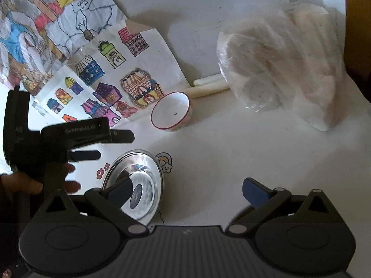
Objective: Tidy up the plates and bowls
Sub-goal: 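Move both tools to the rim of the second white red-rimmed bowl, then close both grippers on the second white bowl's rim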
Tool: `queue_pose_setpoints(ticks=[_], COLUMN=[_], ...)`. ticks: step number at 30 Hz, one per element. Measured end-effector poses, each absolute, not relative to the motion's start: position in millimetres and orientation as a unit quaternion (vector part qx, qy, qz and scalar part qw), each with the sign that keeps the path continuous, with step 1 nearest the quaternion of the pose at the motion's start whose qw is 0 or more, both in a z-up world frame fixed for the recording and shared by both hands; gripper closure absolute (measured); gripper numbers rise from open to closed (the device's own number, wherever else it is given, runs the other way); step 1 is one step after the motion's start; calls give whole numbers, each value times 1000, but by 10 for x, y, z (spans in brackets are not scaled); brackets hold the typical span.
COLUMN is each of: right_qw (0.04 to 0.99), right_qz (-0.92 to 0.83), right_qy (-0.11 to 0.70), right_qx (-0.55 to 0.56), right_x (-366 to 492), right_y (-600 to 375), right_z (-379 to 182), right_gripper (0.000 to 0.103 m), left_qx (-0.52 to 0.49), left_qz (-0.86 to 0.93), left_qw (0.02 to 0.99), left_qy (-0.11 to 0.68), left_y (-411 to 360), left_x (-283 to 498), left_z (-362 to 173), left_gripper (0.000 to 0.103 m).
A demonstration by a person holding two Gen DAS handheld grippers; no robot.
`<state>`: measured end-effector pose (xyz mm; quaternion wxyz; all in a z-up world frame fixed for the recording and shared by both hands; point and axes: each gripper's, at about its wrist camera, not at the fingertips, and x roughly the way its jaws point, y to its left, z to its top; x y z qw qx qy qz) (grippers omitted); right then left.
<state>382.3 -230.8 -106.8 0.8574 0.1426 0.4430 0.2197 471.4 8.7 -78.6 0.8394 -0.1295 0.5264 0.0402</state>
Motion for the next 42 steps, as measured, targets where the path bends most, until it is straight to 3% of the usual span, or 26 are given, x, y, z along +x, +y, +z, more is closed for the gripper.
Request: queue_pose_setpoints(ticks=[25,31,40,42], right_qw=[891,884,871,868], right_qz=[117,124,148,151], right_qy=[415,426,446,451], right_qx=[144,147,144,142], right_x=[4786,4979,5142,5162], right_y=[-1820,-1772,-1597,-1563], right_z=[-1453,-1517,-1607,-1623], right_gripper=[1,9,30,35], left_qx=[-16,-27,-55,-74], left_qz=[-46,-53,-71,-81], left_qw=[841,843,837,833], left_qy=[539,535,540,542], left_y=[175,227,130,129], left_x=[5641,5587,5649,5666], left_z=[-1291,-1288,-1368,-1384], left_gripper=[2,6,27,46])
